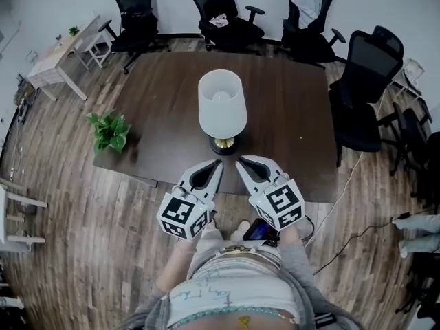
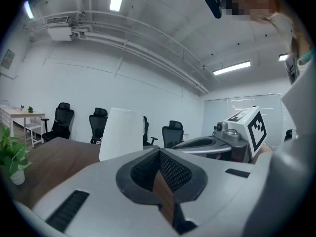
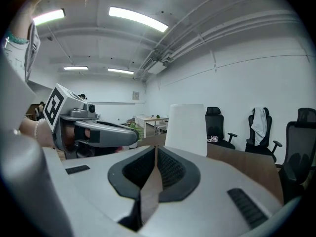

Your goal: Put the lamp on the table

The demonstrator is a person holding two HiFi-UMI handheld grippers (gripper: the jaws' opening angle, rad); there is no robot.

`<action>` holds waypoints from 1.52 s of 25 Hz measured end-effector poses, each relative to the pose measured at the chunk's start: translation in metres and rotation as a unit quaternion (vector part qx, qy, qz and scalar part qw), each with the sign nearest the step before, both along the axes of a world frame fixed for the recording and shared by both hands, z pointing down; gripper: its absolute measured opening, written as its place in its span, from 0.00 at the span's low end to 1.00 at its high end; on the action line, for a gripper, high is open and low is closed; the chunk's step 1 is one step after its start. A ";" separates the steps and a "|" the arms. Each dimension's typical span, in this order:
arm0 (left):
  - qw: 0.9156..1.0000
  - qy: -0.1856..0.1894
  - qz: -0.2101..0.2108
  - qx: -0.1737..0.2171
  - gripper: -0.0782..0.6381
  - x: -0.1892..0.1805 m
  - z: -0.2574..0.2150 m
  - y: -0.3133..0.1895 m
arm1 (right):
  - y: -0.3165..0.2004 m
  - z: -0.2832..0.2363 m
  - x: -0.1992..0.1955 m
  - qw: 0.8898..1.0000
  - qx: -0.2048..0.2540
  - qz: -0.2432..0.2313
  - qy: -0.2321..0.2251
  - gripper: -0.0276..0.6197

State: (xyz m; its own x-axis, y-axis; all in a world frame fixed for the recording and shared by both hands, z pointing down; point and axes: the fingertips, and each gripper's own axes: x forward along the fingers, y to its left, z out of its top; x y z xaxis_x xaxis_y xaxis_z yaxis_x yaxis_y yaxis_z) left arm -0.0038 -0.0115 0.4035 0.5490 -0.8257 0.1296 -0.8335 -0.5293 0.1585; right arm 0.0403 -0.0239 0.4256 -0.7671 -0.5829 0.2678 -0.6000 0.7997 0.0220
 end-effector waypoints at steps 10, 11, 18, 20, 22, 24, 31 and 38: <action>1.000 0.004 -0.023 -0.007 0.12 0.028 0.010 0.012 | 0.012 0.010 0.024 1.000 -0.005 -0.028 0.012 0.09; 1.000 0.005 -0.025 -0.007 0.13 0.028 0.010 0.012 | 0.013 0.011 0.026 1.000 -0.004 -0.028 0.012 0.09; 1.000 0.004 -0.024 -0.013 0.13 0.035 0.014 0.015 | 0.016 0.015 0.033 1.000 -0.006 -0.021 0.020 0.09; 1.000 0.004 -0.024 -0.013 0.13 0.036 0.012 0.014 | 0.014 0.013 0.035 1.000 -0.008 -0.017 0.017 0.09; 1.000 0.001 -0.025 -0.014 0.13 0.034 0.010 0.011 | 0.011 0.010 0.034 1.000 -0.009 -0.014 0.010 0.09; 1.000 0.000 -0.025 -0.015 0.12 0.033 0.010 0.010 | 0.012 0.010 0.032 1.000 -0.012 -0.016 0.009 0.09; 1.000 0.002 -0.025 -0.016 0.12 0.026 0.011 0.008 | 0.015 0.016 0.018 0.999 -0.017 -0.030 0.021 0.09; 1.000 0.007 -0.022 -0.018 0.12 0.023 0.012 0.006 | 0.010 0.015 0.016 0.999 -0.016 -0.027 0.026 0.09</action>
